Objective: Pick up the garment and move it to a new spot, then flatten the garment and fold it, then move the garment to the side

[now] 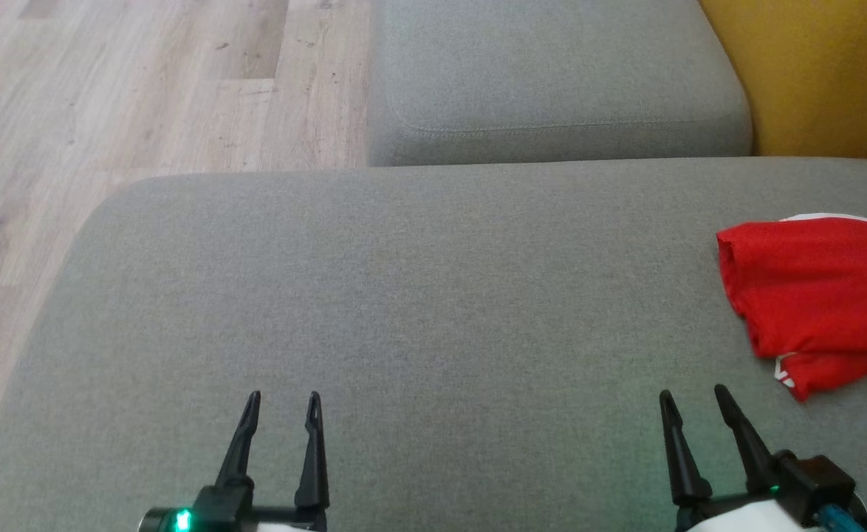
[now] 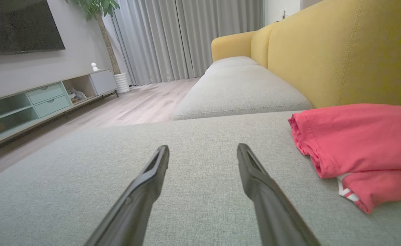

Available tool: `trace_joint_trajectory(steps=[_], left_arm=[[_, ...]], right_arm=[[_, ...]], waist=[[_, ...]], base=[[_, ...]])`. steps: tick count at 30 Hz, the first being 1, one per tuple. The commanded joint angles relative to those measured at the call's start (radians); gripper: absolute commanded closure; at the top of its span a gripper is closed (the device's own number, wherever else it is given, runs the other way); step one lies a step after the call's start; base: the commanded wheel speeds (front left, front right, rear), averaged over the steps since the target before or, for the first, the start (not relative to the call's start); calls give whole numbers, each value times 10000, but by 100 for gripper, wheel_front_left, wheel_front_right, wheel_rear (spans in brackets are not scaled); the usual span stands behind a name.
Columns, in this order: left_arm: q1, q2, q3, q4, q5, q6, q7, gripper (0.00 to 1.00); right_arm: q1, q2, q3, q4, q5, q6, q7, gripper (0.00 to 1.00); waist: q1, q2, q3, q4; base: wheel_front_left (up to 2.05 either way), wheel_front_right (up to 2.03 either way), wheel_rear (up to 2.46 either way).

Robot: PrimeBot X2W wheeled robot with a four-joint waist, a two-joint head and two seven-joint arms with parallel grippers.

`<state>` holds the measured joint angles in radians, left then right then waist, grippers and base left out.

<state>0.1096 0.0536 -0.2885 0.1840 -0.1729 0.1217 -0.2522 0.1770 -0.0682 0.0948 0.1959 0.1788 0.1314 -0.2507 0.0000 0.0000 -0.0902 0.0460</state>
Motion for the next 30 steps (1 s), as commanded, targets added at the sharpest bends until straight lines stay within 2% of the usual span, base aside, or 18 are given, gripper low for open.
trace_joint_trajectory(steps=[1, 2, 5, 30], left_arm=[[-371, -34, 372, -311, 82, -44, -95, 0], [6, 0, -6, 25, 6, 0, 2, 100], [147, 0, -33, 479, -58, 9, 45, 100], [-297, 155, 529, 518, -3001, -476, 567, 100]], right_arm=[[-315, 27, 236, -350, -99, -7, -110, 0], [-2, 18, 6, 23, -38, 0, 0, 100], [61, 18, 18, 515, -11, 0, 27, 100], [-491, -73, -222, 501, 2888, -1, 591, 100]], waist=[[0, 0, 13, -20], [0, 0, 9, -16], [0, 0, 10, -17], [0, 0, 188, -102]], base=[[0, 0, 0], [0, 0, 0], [0, 0, 0], [0, 0, 0]])
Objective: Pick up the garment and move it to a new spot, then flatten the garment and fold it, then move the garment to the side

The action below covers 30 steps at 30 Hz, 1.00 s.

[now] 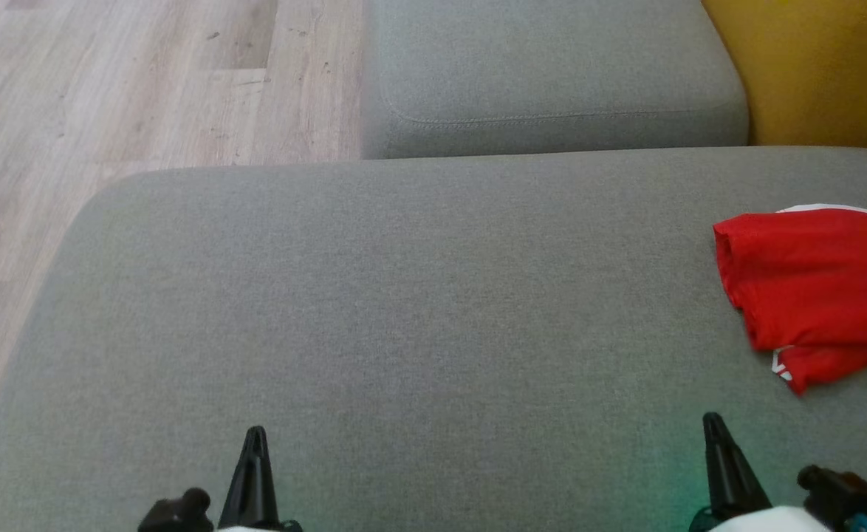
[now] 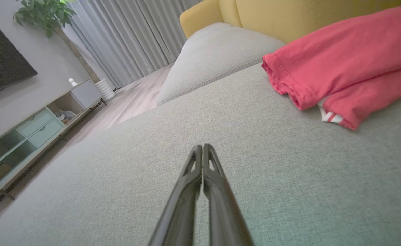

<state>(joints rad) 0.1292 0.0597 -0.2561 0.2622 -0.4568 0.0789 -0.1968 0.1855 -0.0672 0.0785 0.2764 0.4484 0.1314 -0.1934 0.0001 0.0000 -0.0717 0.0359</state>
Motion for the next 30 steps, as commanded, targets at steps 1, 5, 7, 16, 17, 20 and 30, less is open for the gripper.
trace_joint_trajectory(steps=[1, 5, 7, 16, 17, 20, 30], left_arm=[[-511, 98, 230, -261, -282, -69, 36, 100], [-588, 118, 331, -248, -764, -152, 129, 100], [-626, 126, 382, -245, -1001, -192, 176, 100], [-786, 159, 627, -257, -2073, -375, 396, 100], [-804, 162, 655, -257, -2191, -396, 421, 100], [-856, 171, 739, -258, -2546, -457, 497, 100], [-1036, 194, 1028, -256, -3722, -660, 756, 100]], right_arm=[[-598, -85, -71, -304, 311, -2, 42, 100], [-690, -94, -119, -306, 786, -2, 142, 100], [-735, -98, -144, -307, 1019, -2, 192, 100], [-942, -110, -261, -312, 2079, -2, 425, 100], [-965, -111, -275, -313, 2197, -2, 452, 100], [-1033, -114, -316, -314, 2549, -3, 531, 100], [-1264, -119, -460, -318, 3716, -3, 801, 100]], waist=[[-1, 0, 9, -5], [-1, 0, 39, -19], [-1, 0, 53, -26], [-1, 0, 121, -58], [-1, 0, 128, -61], [-1, 0, 150, -72], [-1, 0, 225, -107]], base=[[0, 0, 0], [0, 0, 0], [0, 0, 0], [0, 0, 0], [0, 0, 0], [0, 0, 0], [0, 0, 0]])
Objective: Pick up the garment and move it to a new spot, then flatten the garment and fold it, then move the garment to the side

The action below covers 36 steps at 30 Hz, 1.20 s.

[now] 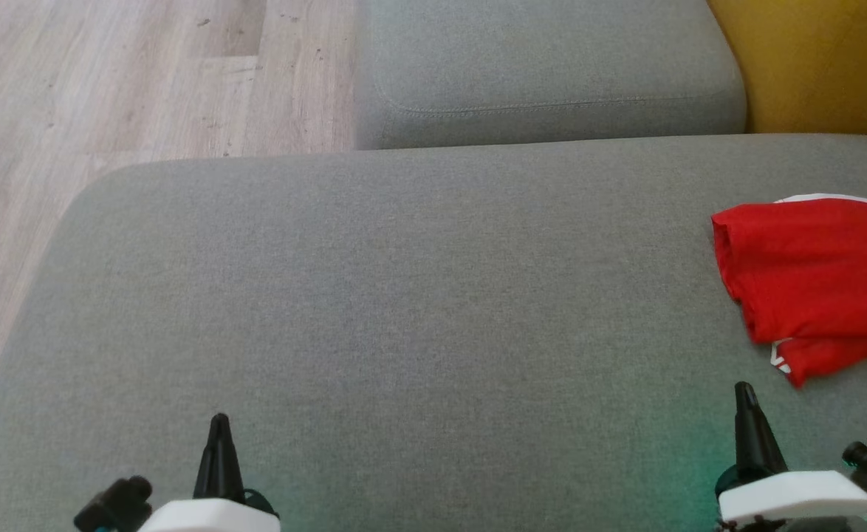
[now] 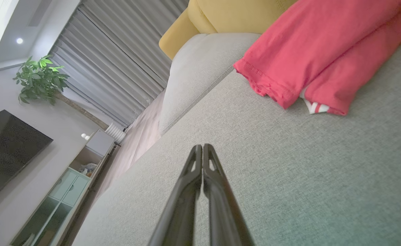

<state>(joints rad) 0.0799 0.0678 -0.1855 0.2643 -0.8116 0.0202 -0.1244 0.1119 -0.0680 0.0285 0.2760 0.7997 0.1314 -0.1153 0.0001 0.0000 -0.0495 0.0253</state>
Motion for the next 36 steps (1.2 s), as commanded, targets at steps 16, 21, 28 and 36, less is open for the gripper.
trace_joint_trajectory(steps=[16, 21, 28, 36], left_arm=[[-870, 136, 868, -264, -2265, -438, 520, 100], [-980, 139, 1056, -259, -2958, -559, 688, 100], [-1109, 140, 1279, -252, -3764, -702, 887, 100], [-1257, 138, 1538, -244, -4681, -864, 1118, 100]], right_arm=[[-944, -105, -238, -319, 2283, -4, 521, 100], [-1083, -99, -336, -321, 2974, -5, 692, 100], [-1246, -91, -452, -322, 3778, -5, 893, 100], [-1432, -80, -588, -324, 4694, -6, 1126, 100]], waist=[[-1, 0, 136, -65], [-1, 0, 181, -87], [-1, 0, 233, -112], [-1, 0, 292, -140]], base=[[0, 0, 0], [0, 0, 0], [0, 0, 0], [0, 0, 0]])
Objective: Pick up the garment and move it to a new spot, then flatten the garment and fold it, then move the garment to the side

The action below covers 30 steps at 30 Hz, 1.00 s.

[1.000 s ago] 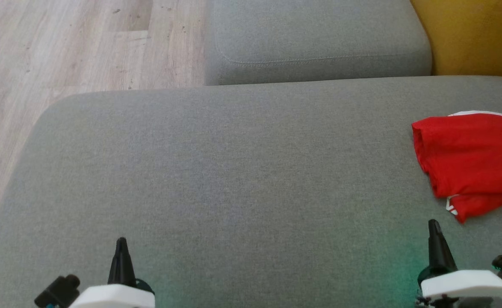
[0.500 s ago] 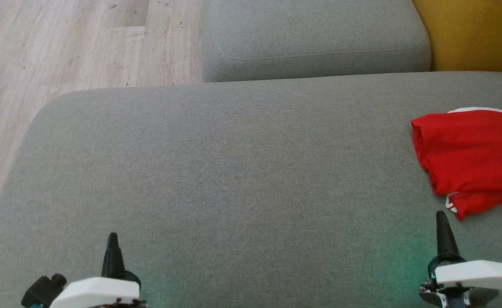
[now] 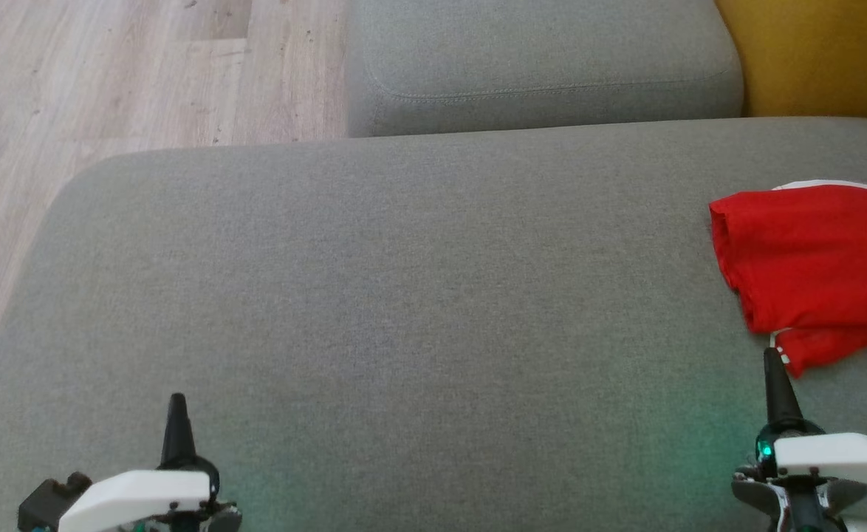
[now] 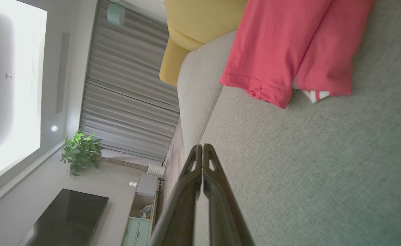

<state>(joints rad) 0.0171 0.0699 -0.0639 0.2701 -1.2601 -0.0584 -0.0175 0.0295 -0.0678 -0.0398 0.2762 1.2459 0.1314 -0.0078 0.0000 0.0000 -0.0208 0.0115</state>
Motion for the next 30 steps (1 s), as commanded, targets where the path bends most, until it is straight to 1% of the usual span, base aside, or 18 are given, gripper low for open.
trace_joint_trajectory(steps=[1, 30], left_arm=[[-647, 116, 355, -301, -311, -98, 79, 100], [-1166, 92, 1287, -271, -3495, -666, 906, 100]], right_arm=[[-631, -80, 77, -326, 346, -6, 79, 100], [-1283, -27, -418, -330, 3533, -7, 908, 100]], waist=[[0, 0, 12, -5], [0, 0, 219, -105]], base=[[0, 0, 0], [0, 0, 0]])
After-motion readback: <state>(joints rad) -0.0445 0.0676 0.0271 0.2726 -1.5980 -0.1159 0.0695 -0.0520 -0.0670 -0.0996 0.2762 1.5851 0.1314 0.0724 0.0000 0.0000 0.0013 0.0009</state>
